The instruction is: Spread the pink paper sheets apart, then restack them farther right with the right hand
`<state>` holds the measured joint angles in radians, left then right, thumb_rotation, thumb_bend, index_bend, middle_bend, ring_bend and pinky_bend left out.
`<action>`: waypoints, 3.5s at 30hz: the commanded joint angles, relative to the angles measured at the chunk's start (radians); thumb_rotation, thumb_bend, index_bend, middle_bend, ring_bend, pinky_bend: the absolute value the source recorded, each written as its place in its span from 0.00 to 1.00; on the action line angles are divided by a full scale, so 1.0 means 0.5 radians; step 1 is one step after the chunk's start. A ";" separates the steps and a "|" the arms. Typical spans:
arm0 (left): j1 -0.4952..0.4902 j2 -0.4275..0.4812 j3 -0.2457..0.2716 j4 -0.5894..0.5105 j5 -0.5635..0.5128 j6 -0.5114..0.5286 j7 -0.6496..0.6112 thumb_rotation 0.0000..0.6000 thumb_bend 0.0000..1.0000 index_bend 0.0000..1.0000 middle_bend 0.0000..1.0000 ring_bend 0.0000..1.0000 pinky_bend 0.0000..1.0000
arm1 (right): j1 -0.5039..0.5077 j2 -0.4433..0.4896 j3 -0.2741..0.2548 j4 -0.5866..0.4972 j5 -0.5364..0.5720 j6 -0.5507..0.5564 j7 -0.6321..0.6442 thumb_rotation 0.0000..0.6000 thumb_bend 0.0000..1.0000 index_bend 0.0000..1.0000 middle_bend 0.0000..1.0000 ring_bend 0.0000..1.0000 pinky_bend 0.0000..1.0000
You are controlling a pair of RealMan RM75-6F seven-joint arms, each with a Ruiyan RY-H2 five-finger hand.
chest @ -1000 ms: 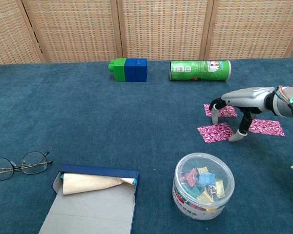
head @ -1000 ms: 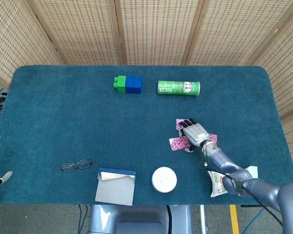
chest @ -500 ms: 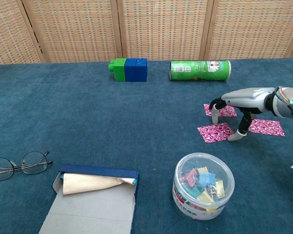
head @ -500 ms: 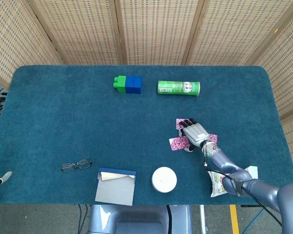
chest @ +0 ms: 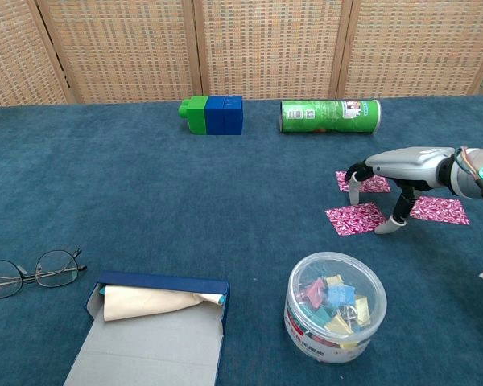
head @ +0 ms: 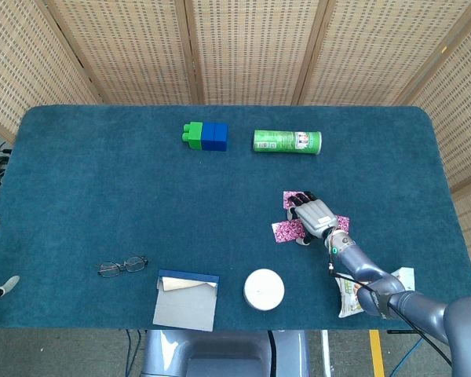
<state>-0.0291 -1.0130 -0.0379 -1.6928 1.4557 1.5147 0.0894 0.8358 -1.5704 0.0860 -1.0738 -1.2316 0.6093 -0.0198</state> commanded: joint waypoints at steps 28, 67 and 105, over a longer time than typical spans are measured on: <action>0.012 0.005 0.003 -0.005 0.011 0.017 -0.009 0.93 0.11 0.02 0.00 0.00 0.00 | -0.048 0.138 0.064 -0.088 -0.135 0.160 0.187 1.00 0.36 0.42 0.16 0.00 0.00; 0.017 0.014 0.016 -0.039 0.053 0.033 0.000 0.93 0.11 0.02 0.00 0.00 0.00 | -0.241 0.239 -0.054 0.188 -0.169 0.132 0.277 1.00 0.29 0.31 0.13 0.00 0.00; 0.031 0.008 0.014 0.041 0.016 0.022 -0.082 0.93 0.11 0.02 0.00 0.00 0.00 | 0.076 -0.084 0.216 0.299 0.283 -0.055 -0.164 1.00 0.26 0.28 0.12 0.00 0.00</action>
<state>-0.0136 -1.0088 -0.0310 -1.6730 1.4638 1.5258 0.0490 0.8688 -1.6014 0.1931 -0.9359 -1.0990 0.5878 -0.0933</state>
